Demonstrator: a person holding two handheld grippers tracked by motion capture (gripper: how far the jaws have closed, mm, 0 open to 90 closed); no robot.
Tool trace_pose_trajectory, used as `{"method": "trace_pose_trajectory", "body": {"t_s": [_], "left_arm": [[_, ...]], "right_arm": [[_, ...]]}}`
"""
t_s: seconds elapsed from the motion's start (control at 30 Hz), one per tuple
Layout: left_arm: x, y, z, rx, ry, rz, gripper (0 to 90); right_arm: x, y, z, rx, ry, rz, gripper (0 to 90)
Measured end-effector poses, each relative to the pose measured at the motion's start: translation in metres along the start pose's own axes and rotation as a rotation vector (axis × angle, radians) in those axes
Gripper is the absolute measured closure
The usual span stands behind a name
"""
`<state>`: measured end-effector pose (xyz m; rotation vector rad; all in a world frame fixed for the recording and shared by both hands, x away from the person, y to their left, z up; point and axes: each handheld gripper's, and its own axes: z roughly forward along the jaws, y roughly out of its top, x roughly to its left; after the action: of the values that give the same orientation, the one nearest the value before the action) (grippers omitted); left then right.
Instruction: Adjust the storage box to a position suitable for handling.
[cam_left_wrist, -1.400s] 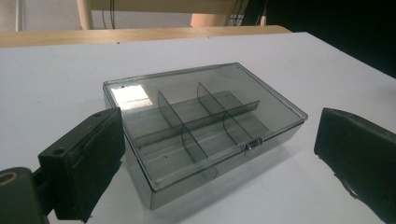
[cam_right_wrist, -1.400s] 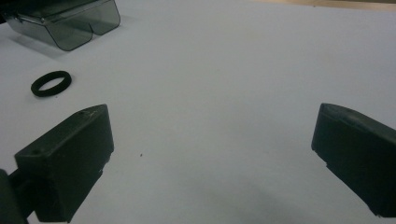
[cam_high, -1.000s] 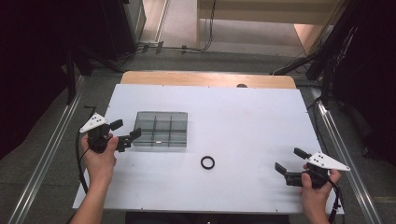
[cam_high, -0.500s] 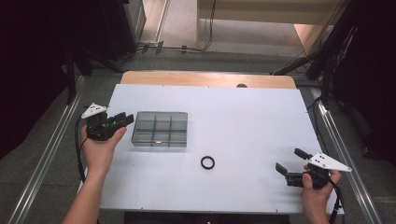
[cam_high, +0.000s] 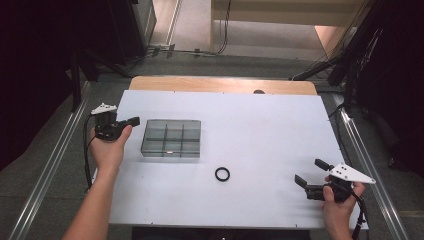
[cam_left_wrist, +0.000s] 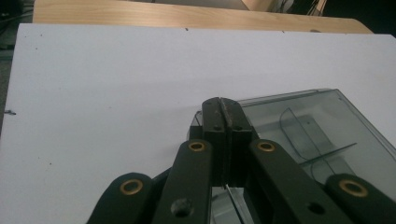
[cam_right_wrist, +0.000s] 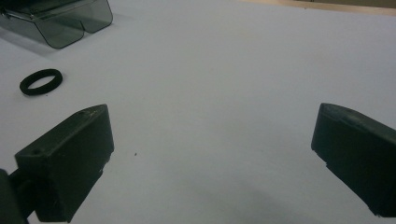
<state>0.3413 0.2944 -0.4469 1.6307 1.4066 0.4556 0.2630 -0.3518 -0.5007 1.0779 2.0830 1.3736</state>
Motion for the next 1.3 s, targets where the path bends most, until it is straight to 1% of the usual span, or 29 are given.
{"method": "trace_pose_trajectory", "body": {"t_s": [0.17, 0.2, 0.23, 0.37, 0.47, 0.53, 0.63, 0.73, 0.87, 0.97, 1.13, 1.2, 1.3], "left_arm": [[0.008, 0.001, 0.01, 0.033, 0.015, -0.01, 89.7], [0.011, -0.001, 0.014, 0.048, 0.024, -0.016, 89.7], [0.011, -0.001, 0.014, 0.048, 0.024, -0.016, 89.7], [0.019, -0.006, 0.021, 0.086, 0.026, -0.03, 89.7], [0.022, -0.009, 0.027, 0.117, 0.026, -0.031, 89.8], [0.023, -0.01, 0.03, 0.124, 0.023, -0.033, 89.8], [0.025, -0.01, 0.036, 0.124, 0.021, -0.043, 89.8], [0.026, -0.01, 0.042, 0.12, 0.017, -0.041, 89.8], [0.027, -0.013, 0.051, 0.128, 0.012, -0.057, 89.8], [0.028, -0.014, 0.056, 0.118, -0.002, -0.059, 89.8], [0.03, -0.016, 0.062, 0.102, -0.008, -0.069, 89.8], [0.03, -0.017, 0.064, 0.1, -0.011, -0.063, 89.9], [0.029, -0.017, 0.067, 0.087, -0.031, -0.057, 89.9]], "right_arm": [[-0.001, 0.0, 0.0, 0.0, 0.0, 0.005, 0.0], [-0.001, 0.0, 0.0, 0.0, 0.0, 0.005, 0.0], [-0.001, 0.0, 0.0, 0.0, 0.0, 0.005, 0.0], [0.0, 0.0, 0.0, 0.002, -0.002, 0.005, 0.0], [0.0, 0.0, 0.0, 0.002, -0.004, 0.003, 0.0], [0.0, 0.0, 0.0, 0.003, -0.005, 0.003, 0.0], [0.0, 0.0, 0.0, 0.004, -0.006, 0.004, 0.0], [0.0, 0.0, 0.0, 0.005, -0.008, 0.006, 0.0], [0.0, 0.0, 0.0, 0.006, -0.009, 0.006, 0.0], [0.0, 0.0, 0.0, 0.005, -0.009, 0.003, 0.0], [0.0, 0.0, 0.0, 0.006, -0.01, 0.004, 0.0], [0.0, 0.0, 0.0, 0.006, -0.009, 0.004, 0.0], [0.0, 0.0, 0.0, 0.006, -0.01, 0.005, 0.0]]}}
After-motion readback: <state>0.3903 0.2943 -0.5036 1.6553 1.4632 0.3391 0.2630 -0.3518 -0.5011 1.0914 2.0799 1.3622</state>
